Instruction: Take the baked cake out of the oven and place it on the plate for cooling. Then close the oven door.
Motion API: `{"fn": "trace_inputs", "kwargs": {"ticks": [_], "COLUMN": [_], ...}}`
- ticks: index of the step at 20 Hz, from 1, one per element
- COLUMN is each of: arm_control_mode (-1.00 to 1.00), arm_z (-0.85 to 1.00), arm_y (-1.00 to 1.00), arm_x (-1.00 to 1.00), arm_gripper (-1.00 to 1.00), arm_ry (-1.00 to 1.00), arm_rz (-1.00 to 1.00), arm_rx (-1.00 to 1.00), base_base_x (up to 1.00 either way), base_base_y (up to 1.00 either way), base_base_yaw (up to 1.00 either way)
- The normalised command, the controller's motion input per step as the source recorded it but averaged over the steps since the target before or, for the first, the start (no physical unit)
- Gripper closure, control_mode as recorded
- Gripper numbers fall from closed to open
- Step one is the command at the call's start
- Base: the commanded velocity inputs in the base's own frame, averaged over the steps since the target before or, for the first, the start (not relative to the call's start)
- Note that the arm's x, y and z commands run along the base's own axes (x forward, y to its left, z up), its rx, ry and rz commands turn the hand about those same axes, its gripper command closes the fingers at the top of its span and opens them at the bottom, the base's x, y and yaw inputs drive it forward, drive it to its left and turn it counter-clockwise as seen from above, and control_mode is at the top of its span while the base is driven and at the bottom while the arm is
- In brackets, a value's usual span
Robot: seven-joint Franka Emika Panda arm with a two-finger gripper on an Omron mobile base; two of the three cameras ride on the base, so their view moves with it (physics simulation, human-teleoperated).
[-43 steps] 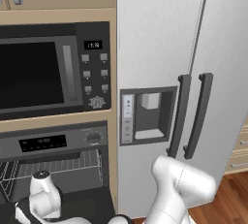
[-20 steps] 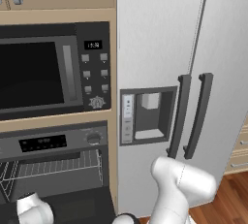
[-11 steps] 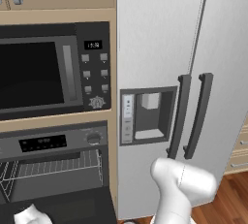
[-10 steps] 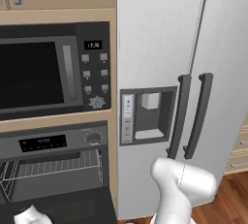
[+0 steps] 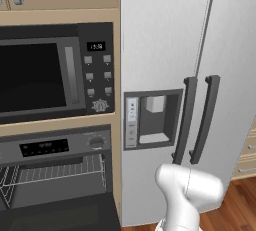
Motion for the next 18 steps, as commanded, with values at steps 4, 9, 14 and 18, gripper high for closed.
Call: {"fn": "trace_inputs", "kwargs": {"ticks": [4, 9, 14, 18], "arm_control_mode": [-1.00, -1.00, -1.00, -1.00], "arm_z": [-0.33, -0.37, -0.32, -0.41], "arm_y": [0.00, 0.10, 0.20, 0.03], "arm_x": [0.34, 0.27, 0.28, 0.43], "arm_gripper": [-1.00, -1.00, -1.00, -1.00], "arm_ry": [-0.25, -0.23, -0.08, -0.08], "arm_rz": [0.26, 0.14, 0.00, 0.00], "arm_rx": [-0.02, -0.03, 0.00, 0.00], "base_base_x": [0.00, 0.00, 0.00, 0.00], "base_base_y": [0.00, 0.00, 0.00, 0.00], "base_base_yaw": [0.00, 0.00, 0.00, 0.00]}}
